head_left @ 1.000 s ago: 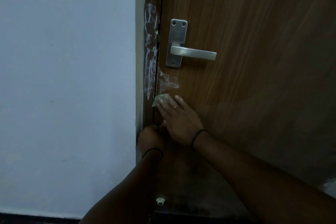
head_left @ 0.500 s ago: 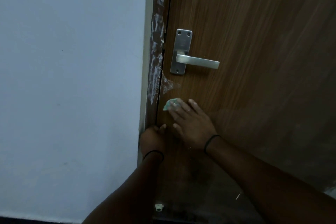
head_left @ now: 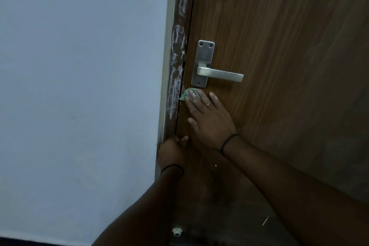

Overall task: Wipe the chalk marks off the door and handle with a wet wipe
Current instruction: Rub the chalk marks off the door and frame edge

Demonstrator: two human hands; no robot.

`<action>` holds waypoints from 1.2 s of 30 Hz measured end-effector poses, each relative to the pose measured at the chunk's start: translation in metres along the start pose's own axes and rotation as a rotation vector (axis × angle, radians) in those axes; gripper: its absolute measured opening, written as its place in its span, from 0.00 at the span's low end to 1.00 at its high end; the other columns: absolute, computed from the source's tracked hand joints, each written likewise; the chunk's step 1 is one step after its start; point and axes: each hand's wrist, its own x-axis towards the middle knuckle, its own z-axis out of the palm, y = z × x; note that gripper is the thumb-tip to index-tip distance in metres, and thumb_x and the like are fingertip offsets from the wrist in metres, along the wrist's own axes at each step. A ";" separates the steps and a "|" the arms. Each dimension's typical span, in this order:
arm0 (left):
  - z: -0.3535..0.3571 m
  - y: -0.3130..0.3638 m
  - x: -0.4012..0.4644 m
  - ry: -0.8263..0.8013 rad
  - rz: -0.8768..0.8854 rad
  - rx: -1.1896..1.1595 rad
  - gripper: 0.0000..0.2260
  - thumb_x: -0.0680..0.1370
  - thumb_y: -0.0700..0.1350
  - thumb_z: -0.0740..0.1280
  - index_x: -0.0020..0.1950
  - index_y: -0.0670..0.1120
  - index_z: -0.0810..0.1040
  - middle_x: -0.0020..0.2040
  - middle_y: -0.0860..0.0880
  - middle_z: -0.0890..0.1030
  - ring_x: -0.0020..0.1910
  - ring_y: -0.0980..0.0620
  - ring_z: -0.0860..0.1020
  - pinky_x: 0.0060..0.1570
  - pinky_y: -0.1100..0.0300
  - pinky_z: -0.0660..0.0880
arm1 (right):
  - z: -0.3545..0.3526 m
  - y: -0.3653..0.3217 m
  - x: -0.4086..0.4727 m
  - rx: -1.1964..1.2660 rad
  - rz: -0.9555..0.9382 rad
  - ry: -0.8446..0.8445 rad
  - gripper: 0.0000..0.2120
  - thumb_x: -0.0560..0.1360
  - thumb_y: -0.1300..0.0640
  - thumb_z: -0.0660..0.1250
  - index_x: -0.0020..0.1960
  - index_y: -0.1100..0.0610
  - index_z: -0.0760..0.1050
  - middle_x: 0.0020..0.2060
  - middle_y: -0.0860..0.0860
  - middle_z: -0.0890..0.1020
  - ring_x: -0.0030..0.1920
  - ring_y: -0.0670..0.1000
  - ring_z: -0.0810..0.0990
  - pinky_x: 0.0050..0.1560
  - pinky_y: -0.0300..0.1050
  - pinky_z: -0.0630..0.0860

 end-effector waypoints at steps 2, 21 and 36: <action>0.000 0.005 -0.002 0.024 0.031 0.064 0.14 0.78 0.58 0.62 0.38 0.52 0.76 0.32 0.56 0.74 0.30 0.56 0.74 0.28 0.66 0.62 | 0.001 -0.014 0.007 0.025 -0.001 -0.019 0.31 0.80 0.45 0.53 0.79 0.57 0.54 0.79 0.53 0.55 0.79 0.53 0.48 0.78 0.55 0.46; -0.010 0.021 0.005 0.099 -0.082 -0.030 0.12 0.80 0.49 0.61 0.47 0.43 0.80 0.47 0.43 0.83 0.45 0.44 0.80 0.43 0.59 0.73 | 0.003 -0.012 -0.005 0.023 -0.046 -0.078 0.28 0.82 0.51 0.50 0.79 0.56 0.50 0.79 0.53 0.54 0.79 0.53 0.47 0.78 0.55 0.46; -0.017 0.013 -0.008 0.025 -0.229 -0.100 0.08 0.77 0.38 0.64 0.54 0.42 0.79 0.55 0.43 0.81 0.52 0.44 0.79 0.48 0.59 0.71 | 0.006 -0.035 0.019 0.034 -0.129 -0.051 0.30 0.78 0.52 0.45 0.79 0.56 0.51 0.79 0.53 0.53 0.79 0.54 0.46 0.78 0.53 0.42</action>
